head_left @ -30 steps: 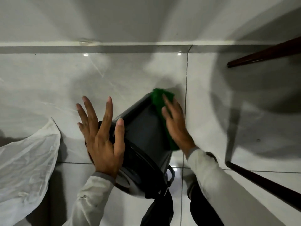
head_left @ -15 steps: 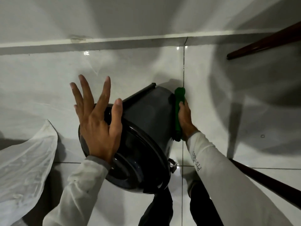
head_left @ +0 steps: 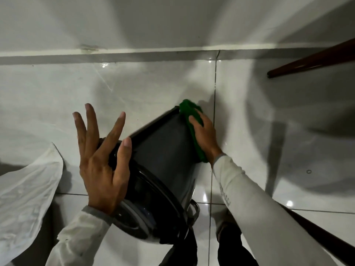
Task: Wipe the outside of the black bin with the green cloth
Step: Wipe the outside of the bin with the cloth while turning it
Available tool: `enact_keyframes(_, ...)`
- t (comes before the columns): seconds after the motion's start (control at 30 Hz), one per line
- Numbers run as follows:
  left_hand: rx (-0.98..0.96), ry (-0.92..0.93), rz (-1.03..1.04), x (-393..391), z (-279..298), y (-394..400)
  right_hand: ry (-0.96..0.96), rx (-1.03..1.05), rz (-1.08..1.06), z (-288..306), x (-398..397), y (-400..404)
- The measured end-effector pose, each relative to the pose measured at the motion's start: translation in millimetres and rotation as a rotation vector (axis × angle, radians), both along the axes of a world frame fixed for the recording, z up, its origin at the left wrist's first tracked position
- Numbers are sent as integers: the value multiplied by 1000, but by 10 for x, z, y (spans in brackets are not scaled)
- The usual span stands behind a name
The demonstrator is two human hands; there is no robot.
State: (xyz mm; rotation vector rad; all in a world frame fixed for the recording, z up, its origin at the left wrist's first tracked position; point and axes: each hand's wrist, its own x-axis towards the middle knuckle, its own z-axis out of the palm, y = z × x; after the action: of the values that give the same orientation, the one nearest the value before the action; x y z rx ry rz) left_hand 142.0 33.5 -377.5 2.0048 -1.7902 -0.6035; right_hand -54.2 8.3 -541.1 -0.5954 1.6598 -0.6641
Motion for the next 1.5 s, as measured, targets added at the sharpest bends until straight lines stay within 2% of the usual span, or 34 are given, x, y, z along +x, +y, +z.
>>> enact_keyframes(0.1,-4,17,21,-63,14,19,-33,159,-66,-136,-111,-101)
enact_keyframes(0.17,3,20,47,-70,19,29,-28,121,-25,-39,-80,-87)
enact_keyframes(0.27,-7,34,74,-21,23,31,12,-123,194,365,106,144)
enact_keyframes(0.37,2,37,75,42,7,16,-65,-414,370,864,352,576)
enact_keyframes(0.43,6,45,56,77,4,39,-70,-565,412,1026,471,848)
enact_keyframes(0.5,6,53,43,124,-6,110,9,-648,405,941,477,981)
enact_keyframes(0.57,0,63,67,193,-31,156,75,-590,348,641,398,977)
enact_keyframes(0.63,2,72,120,251,-56,178,61,-356,135,262,271,876)
enact_keyframes(0.73,-22,72,144,263,-79,170,-140,42,-343,-204,75,635)
enact_keyframes(0.8,-18,71,158,263,-96,144,-243,138,-438,-301,77,584)
enact_keyframes(0.97,-15,66,184,250,-58,159,-210,-39,-297,317,244,784)
enact_keyframes(1.13,-27,50,53,157,5,227,-125,-238,-83,1001,371,1171)
enact_keyframes(1.2,-58,79,-74,151,32,261,-108,-198,-161,1105,367,1299)
enact_keyframes(1.27,-52,99,-170,148,60,349,-101,-75,-312,1172,272,1370)
enact_keyframes(1.37,11,10,-254,139,102,576,-26,-15,-449,1248,19,1448)
enact_keyframes(1.5,215,125,43,64,201,779,54,-73,-355,1301,-170,1446)
